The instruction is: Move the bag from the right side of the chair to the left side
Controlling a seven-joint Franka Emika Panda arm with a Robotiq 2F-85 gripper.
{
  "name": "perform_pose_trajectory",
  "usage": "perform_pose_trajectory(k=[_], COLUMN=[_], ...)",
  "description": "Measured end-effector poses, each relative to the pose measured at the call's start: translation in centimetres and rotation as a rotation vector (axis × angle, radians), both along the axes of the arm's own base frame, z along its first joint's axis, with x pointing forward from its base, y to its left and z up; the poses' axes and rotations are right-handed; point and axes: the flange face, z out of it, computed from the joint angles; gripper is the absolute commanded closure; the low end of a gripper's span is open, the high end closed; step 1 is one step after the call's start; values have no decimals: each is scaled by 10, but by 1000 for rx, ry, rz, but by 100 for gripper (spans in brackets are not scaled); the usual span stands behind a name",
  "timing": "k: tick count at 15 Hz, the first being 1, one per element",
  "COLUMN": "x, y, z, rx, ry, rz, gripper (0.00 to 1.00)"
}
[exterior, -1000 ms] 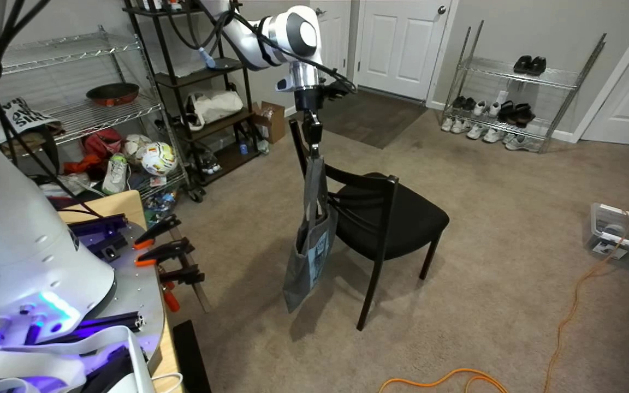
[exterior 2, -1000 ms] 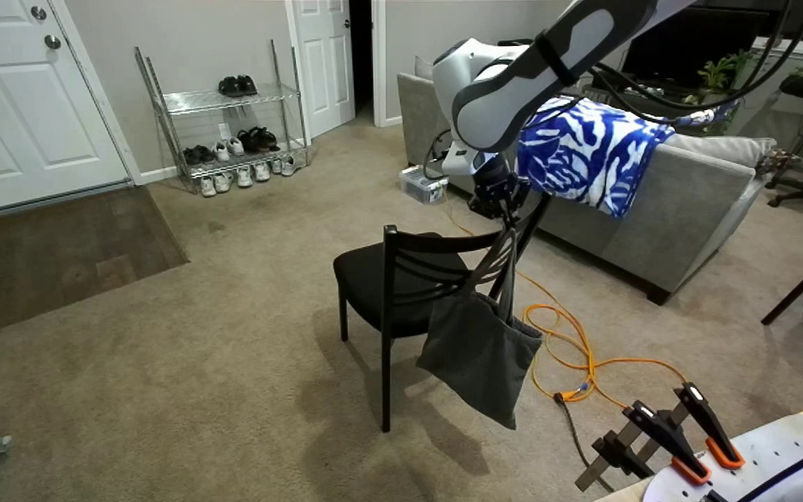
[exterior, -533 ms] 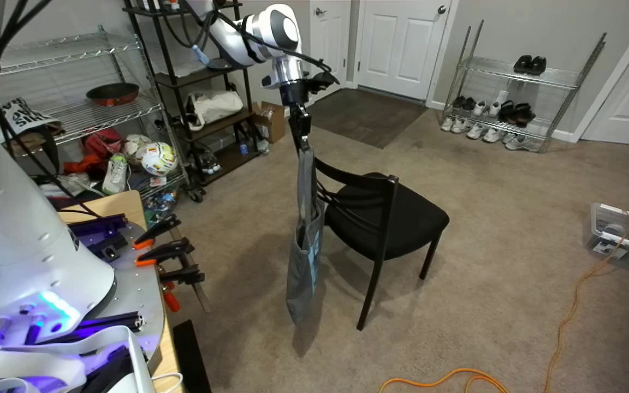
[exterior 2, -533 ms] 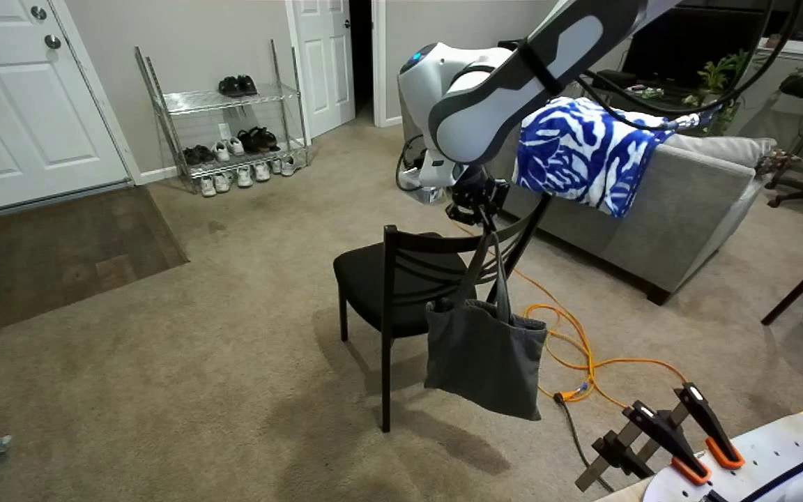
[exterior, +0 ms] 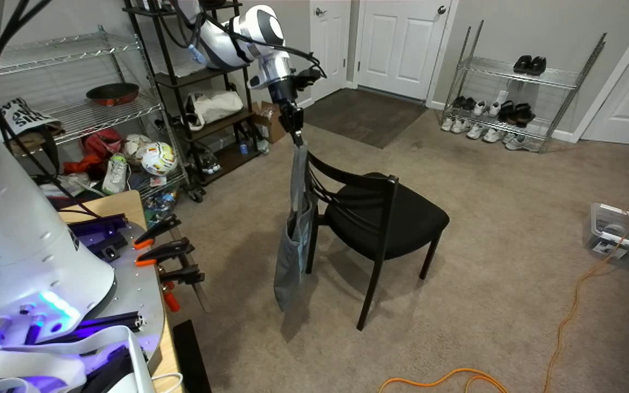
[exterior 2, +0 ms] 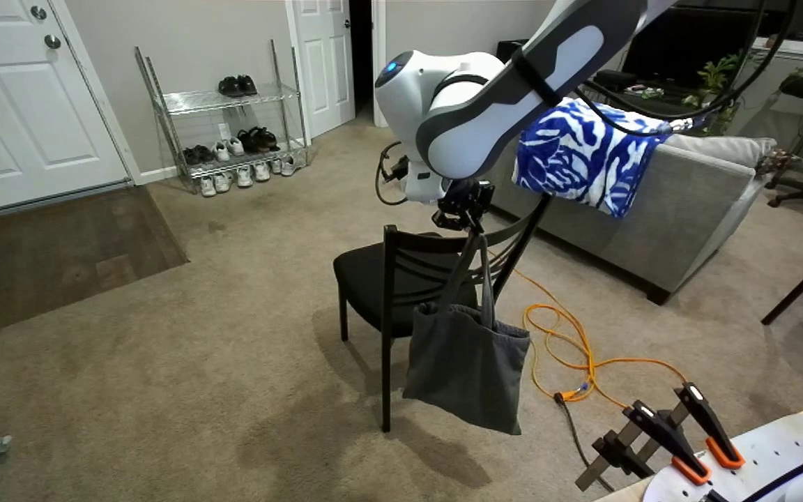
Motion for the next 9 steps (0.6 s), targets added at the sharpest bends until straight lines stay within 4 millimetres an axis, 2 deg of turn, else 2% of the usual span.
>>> perform_pose_trajectory(k=[6,9], x=[-26,-30], y=[56,76], z=[9,18], rx=[-10,9], ry=[-31,-46], rz=[132,158], gripper=[98,98])
